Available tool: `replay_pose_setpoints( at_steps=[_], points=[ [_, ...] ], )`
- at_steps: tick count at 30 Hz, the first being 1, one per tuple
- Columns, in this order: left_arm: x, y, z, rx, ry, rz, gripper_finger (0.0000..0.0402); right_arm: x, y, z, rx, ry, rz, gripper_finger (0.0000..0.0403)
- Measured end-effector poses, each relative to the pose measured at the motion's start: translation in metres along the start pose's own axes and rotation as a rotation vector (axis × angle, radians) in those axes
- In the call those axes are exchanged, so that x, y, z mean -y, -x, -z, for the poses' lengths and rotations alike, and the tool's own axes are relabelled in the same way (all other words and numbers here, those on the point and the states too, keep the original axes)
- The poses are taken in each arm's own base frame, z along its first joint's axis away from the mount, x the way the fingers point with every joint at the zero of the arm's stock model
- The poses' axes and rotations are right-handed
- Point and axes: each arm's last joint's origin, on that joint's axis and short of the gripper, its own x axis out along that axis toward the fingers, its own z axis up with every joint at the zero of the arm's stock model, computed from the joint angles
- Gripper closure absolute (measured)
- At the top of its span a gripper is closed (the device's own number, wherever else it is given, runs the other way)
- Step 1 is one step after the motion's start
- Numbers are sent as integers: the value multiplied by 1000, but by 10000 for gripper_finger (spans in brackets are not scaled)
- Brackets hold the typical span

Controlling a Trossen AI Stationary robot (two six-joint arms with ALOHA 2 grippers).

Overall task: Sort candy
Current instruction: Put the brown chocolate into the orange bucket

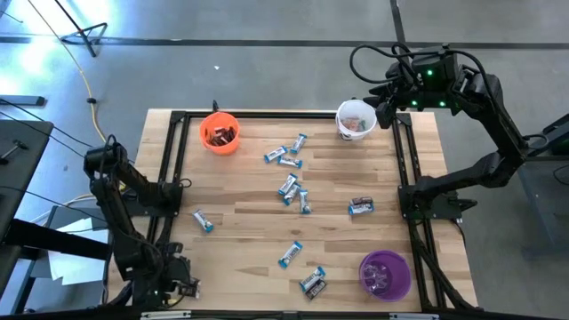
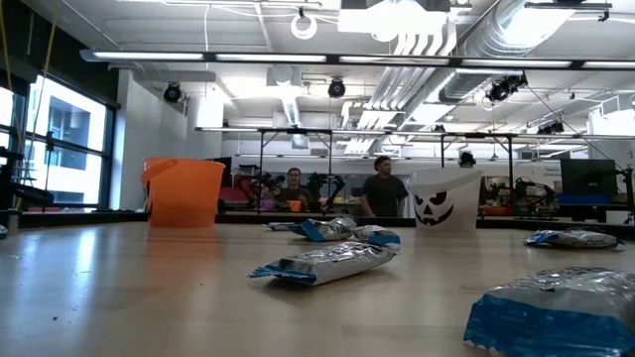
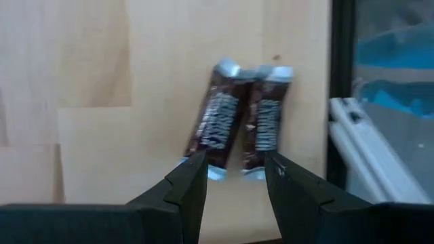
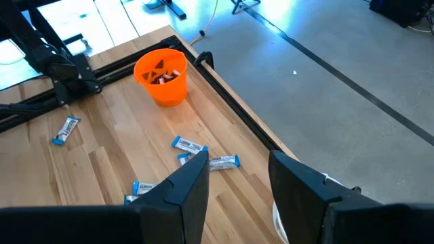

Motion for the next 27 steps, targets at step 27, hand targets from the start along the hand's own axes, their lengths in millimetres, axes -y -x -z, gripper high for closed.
replay_pose_setpoints(
  at_steps=[27],
  points=[
    [-12, -28, -10, -9, -89, -17, 268, 0, 0, 0, 0, 0, 0, 253]
  ],
)
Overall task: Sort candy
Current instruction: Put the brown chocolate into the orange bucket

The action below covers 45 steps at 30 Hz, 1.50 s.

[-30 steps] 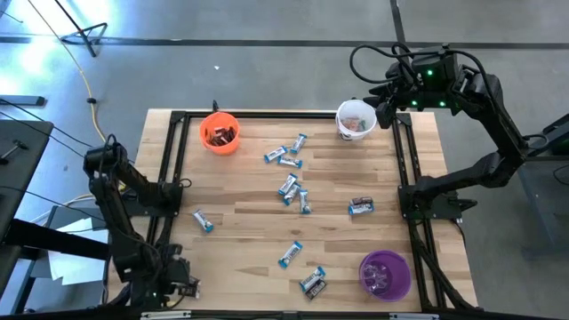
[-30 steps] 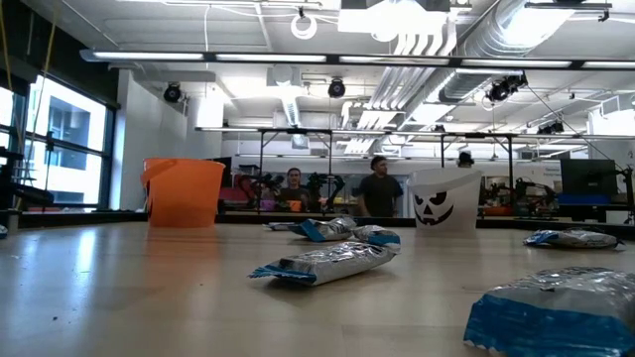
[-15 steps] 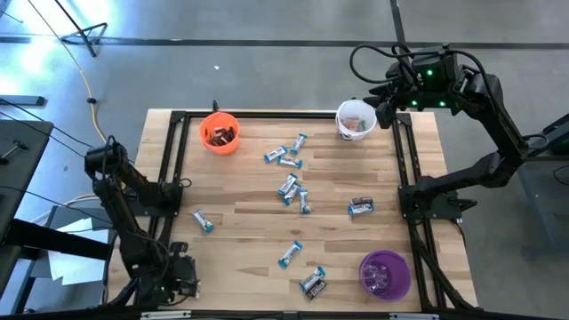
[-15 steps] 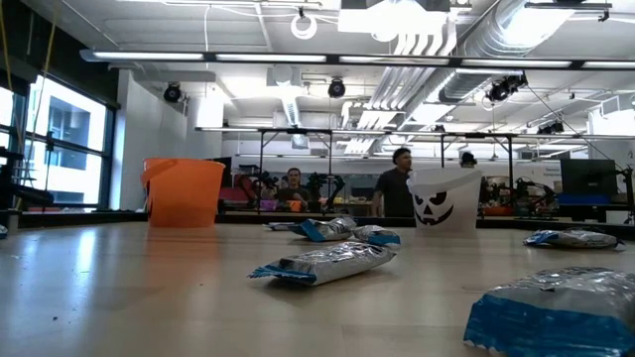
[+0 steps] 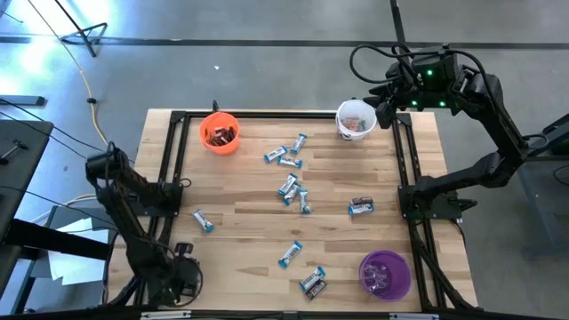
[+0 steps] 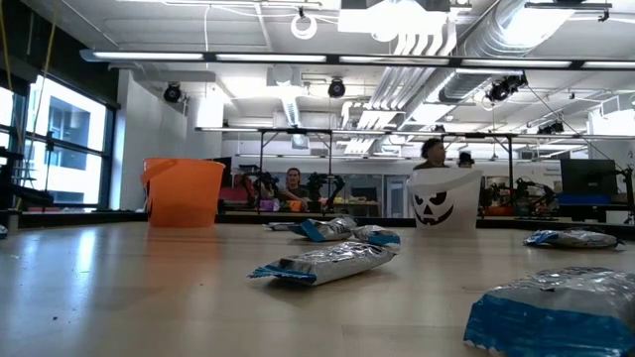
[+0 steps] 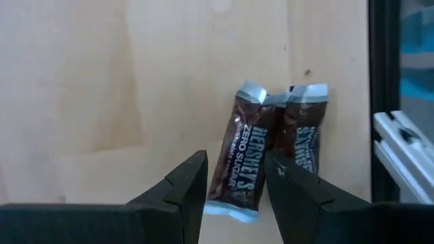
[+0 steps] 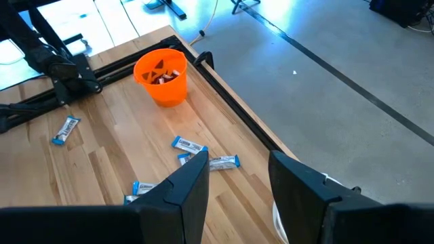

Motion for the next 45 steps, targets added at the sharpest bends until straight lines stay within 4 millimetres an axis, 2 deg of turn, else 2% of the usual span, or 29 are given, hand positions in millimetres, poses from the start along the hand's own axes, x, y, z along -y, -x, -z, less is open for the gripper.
replay_pose_setpoints(
  at_steps=[5, 9, 25, 29, 37, 45],
  points=[
    [6, -22, 1, -23, -4, -9, 268, 0, 0, 0, 0, 0, 0, 253],
    [7, -32, 2, -16, 1, -38, 268, 0, 0, 0, 0, 0, 0, 253],
    [4, -34, 2, 12, -9, -85, 271, 0, 0, 0, 0, 0, 0, 253],
    [3, -34, 2, 14, -10, -94, 294, 0, 0, 0, 0, 0, 0, 253],
    [2, -33, 2, 14, 50, -106, 388, 0, 0, 0, 0, 0, 0, 253],
    [1, -28, 1, 20, 81, -82, 392, 0, 0, 0, 0, 0, 0, 253]
  ],
)
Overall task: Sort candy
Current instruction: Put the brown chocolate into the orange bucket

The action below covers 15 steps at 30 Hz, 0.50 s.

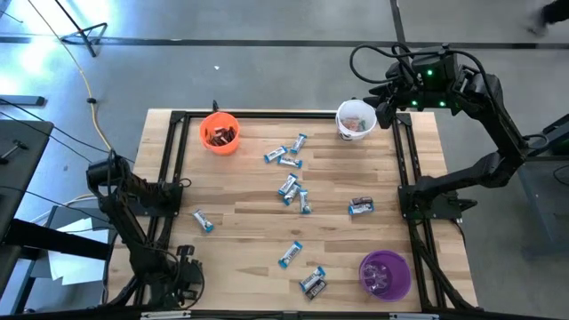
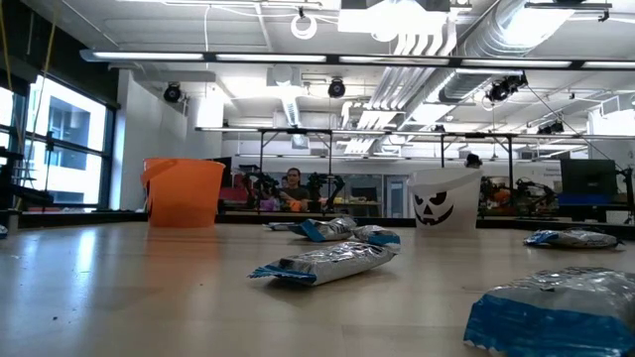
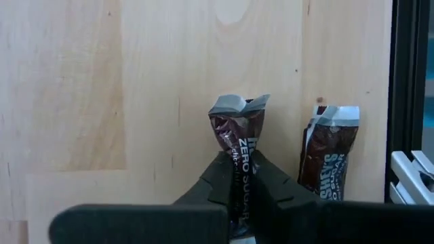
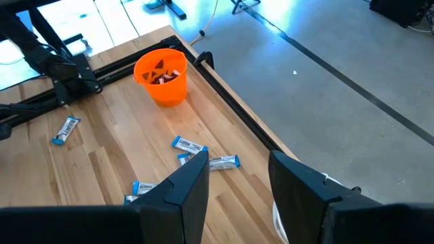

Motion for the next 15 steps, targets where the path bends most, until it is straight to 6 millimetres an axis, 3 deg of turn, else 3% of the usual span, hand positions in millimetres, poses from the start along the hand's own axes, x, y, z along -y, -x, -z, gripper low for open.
replay_pose_setpoints(
  at_steps=[8, 15],
  points=[
    [-3, 26, -10, -38, 24, 22, 392, 0, 0, 0, 0, 0, 0, 253],
    [-20, 55, -26, -16, 81, 54, 392, 0, 0, 0, 0, 0, 0, 253]
  ],
)
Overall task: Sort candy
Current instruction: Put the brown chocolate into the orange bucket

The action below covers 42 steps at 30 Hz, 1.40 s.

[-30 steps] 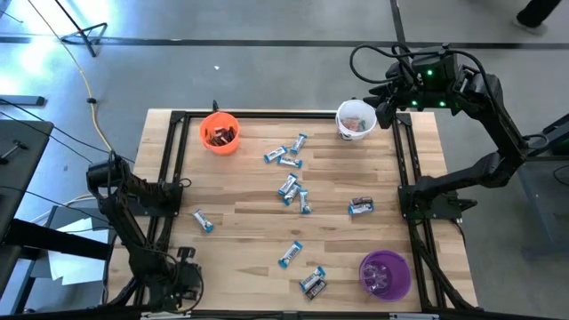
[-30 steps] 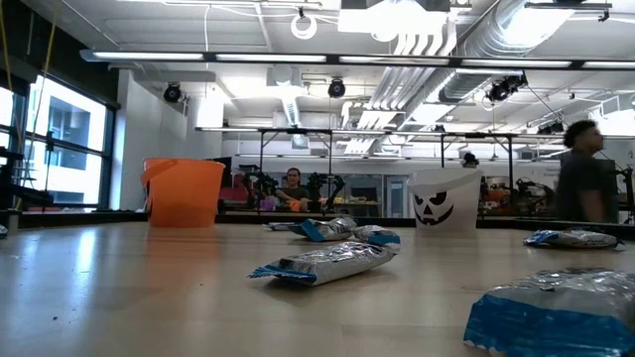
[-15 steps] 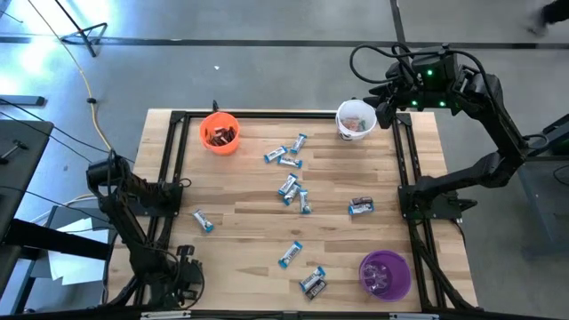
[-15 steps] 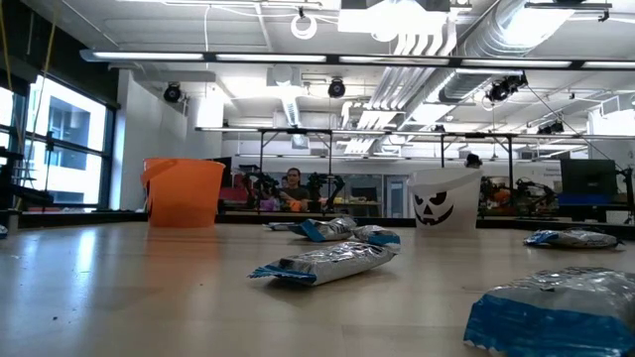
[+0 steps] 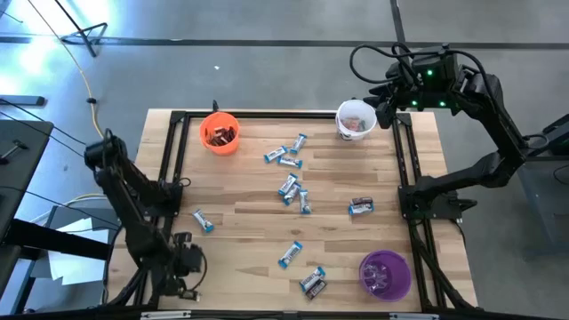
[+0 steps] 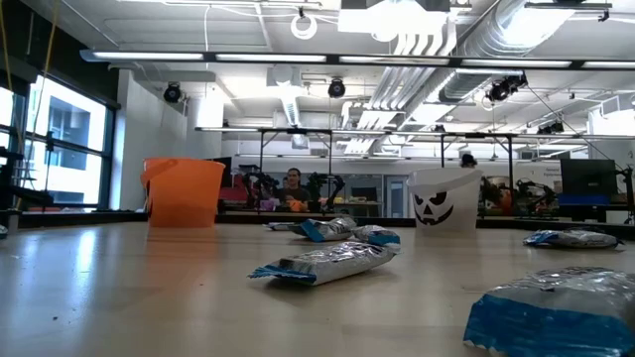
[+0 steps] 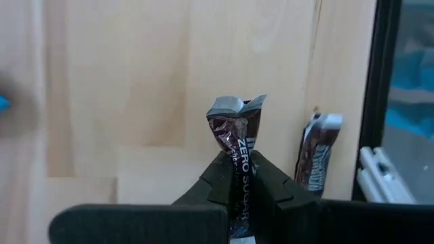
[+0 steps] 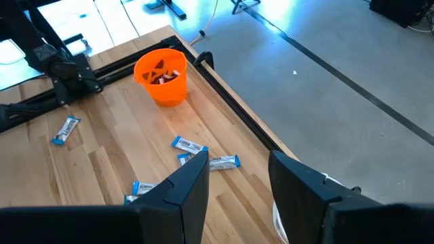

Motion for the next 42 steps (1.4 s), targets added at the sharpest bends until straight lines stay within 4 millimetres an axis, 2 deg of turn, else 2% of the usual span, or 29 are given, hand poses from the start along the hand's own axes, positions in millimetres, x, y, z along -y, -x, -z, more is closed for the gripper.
replay_pose_setpoints(
  at_steps=[8, 15, 18, 23, 30, 42],
  points=[
    [-29, 43, -33, 118, 65, 111, 392, 0, 0, 0, -1, 0, 0, 253],
    [-59, 93, -56, 443, 144, 222, 391, 0, 0, 0, 0, 0, 0, 253],
    [-73, 111, -62, 607, 186, 189, 391, 0, 0, 0, 0, 0, 0, 253],
    [-95, 134, -72, 892, 225, 24, 391, 0, 0, 0, 0, 0, 0, 253],
    [-125, 146, -85, 1037, 312, -233, 391, 0, 0, 0, 0, 0, 0, 253],
    [-180, 152, -102, 1031, 450, -558, 382, 0, 0, 0, 0, 0, 0, 253]
  ],
)
